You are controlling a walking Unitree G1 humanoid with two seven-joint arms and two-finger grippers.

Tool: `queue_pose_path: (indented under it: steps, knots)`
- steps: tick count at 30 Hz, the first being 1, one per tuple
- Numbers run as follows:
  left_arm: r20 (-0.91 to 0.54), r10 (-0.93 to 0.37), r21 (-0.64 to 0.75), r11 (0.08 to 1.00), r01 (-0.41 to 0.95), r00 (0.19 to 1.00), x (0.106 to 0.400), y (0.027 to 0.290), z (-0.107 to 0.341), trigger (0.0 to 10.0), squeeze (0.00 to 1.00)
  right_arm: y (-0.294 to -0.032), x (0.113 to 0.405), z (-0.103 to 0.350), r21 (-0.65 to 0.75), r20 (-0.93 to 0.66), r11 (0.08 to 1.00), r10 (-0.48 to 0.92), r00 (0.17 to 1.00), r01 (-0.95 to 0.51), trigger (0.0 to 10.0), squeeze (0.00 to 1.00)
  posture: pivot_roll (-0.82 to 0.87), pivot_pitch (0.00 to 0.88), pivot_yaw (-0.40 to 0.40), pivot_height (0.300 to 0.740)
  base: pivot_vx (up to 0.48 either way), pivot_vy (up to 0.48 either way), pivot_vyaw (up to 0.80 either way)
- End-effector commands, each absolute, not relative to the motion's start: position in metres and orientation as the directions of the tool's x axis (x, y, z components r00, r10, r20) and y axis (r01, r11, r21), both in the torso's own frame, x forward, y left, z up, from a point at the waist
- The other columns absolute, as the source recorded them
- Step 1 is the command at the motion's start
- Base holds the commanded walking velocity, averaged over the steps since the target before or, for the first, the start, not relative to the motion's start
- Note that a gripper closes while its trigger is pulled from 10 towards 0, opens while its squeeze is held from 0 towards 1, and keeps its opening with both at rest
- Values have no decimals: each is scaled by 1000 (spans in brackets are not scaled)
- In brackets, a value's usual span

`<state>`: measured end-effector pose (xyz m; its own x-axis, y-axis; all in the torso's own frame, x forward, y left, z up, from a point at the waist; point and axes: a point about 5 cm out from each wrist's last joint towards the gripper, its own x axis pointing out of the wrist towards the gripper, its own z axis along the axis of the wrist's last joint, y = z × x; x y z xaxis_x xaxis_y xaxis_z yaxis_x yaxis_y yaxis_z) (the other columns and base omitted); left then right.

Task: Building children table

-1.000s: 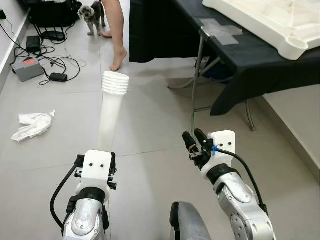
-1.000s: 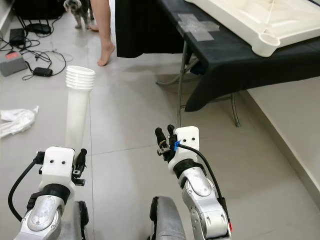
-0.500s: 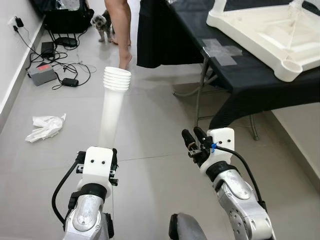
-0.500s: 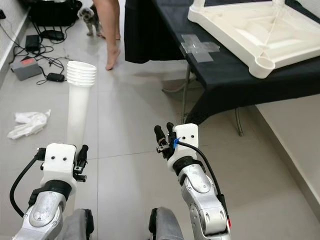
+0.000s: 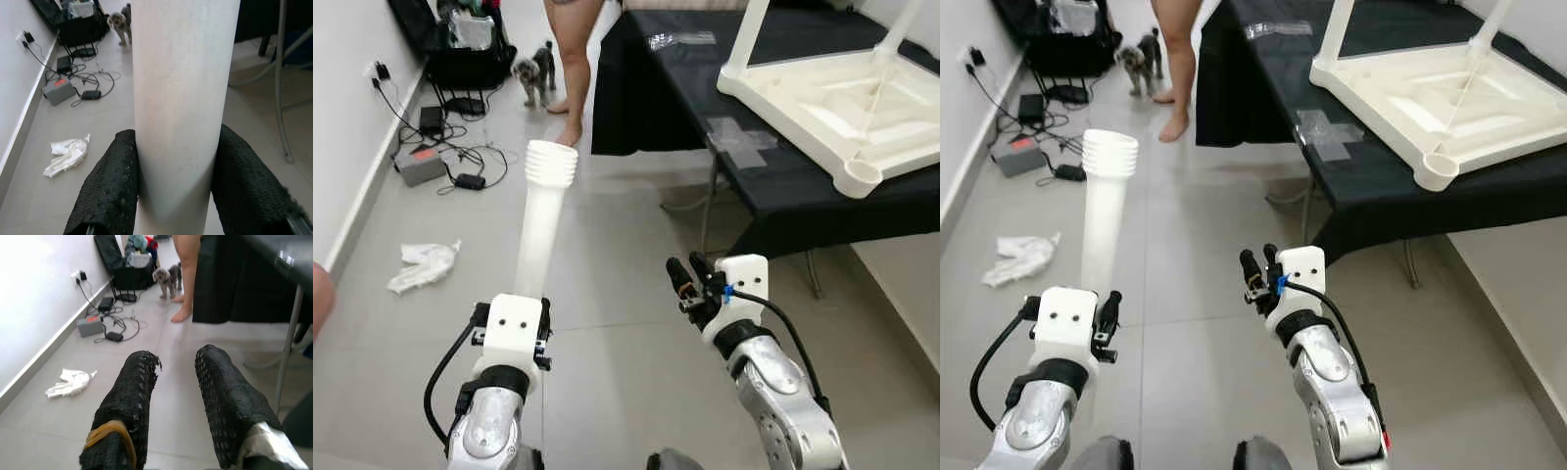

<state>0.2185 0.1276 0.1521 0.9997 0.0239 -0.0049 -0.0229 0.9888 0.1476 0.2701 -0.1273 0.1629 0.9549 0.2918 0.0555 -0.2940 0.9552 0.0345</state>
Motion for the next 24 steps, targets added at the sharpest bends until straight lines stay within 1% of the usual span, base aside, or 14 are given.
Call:
queue_pose_path:
  steps: [1,5,12,21,24]
  knots:
    - [7,9,152,988,-10,1000,220,126,153,10000,0,-129,271,162,22,56,956,292,955,-294,10000,0,107,61,-115,725,0,0,0]
    - [12,5,141,990,-7,1000,223,123,154,10000,0,-132,274,163,7,61,956,292,955,-293,10000,0,104,70,-116,740,0,0,0]
    - [13,11,129,992,-13,1000,225,122,154,10000,0,-134,278,163,11,67,963,269,961,-270,10000,0,108,68,-112,740,0,0,0]
    - [6,13,118,993,-14,1000,228,123,154,10000,0,-138,280,157,-30,30,979,202,979,-201,10000,0,102,71,-105,740,0,0,0]
    - [7,14,117,993,-14,1000,228,123,154,10000,0,-138,280,156,-36,26,978,205,978,-204,10000,0,101,76,-102,740,0,0,0]
